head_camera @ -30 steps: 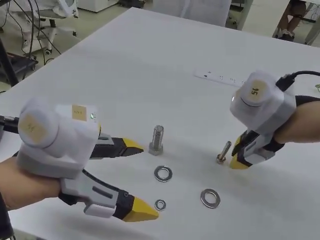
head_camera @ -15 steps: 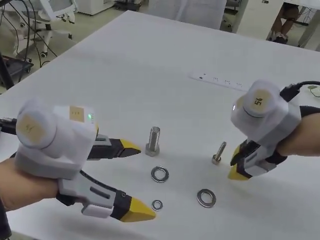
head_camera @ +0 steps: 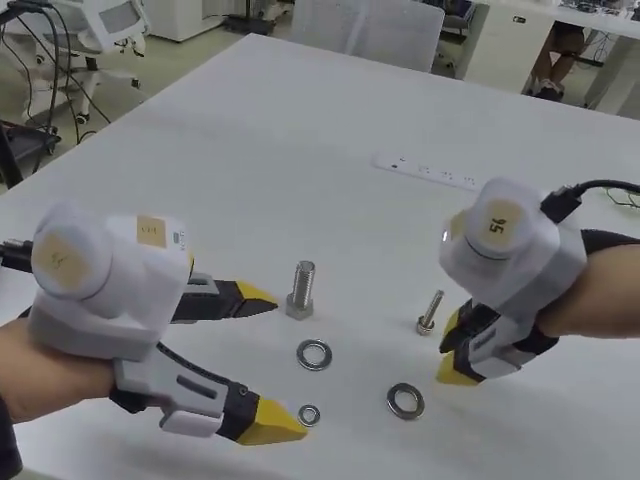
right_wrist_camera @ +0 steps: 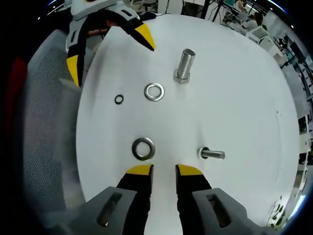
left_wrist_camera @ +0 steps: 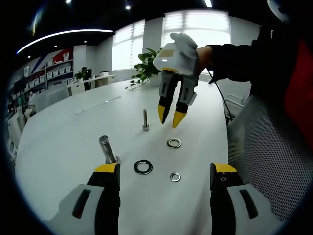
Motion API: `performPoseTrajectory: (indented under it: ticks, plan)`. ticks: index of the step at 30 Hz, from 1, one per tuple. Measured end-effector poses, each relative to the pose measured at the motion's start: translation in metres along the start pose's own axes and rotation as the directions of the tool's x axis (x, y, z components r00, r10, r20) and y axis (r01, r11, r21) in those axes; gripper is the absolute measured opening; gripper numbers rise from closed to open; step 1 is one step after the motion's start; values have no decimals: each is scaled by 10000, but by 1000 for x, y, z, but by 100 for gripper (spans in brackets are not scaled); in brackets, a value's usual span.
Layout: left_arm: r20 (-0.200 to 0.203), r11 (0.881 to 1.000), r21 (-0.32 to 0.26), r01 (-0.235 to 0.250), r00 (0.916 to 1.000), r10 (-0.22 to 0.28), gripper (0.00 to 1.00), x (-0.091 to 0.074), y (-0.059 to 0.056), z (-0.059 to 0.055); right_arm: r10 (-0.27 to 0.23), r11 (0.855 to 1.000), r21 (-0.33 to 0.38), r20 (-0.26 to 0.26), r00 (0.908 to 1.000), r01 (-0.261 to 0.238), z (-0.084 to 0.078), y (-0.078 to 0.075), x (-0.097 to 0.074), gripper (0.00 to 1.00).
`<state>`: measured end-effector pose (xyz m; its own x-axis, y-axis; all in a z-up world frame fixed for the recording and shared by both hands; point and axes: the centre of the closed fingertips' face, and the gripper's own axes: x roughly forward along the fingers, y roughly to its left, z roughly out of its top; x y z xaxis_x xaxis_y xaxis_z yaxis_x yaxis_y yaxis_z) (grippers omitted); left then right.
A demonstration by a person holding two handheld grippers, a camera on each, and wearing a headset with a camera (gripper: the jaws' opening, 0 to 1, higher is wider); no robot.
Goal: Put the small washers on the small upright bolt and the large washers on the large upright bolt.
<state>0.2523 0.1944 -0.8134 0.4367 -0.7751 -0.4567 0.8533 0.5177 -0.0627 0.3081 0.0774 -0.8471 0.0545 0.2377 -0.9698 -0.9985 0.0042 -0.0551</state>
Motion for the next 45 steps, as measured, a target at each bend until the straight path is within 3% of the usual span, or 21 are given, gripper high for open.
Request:
performPoseTrajectory:
  ticks: [17,45]
  plan:
    - [95,9999,48,-113,9999,113,74,-5,2,4,399,9932,-1102,149,9991,-380,38,31,1,21]
    - [121,9996,-12,-266,9996,266,73,-11,2,2,840,9727,-2186,185,9963,-779,81,53,18,24]
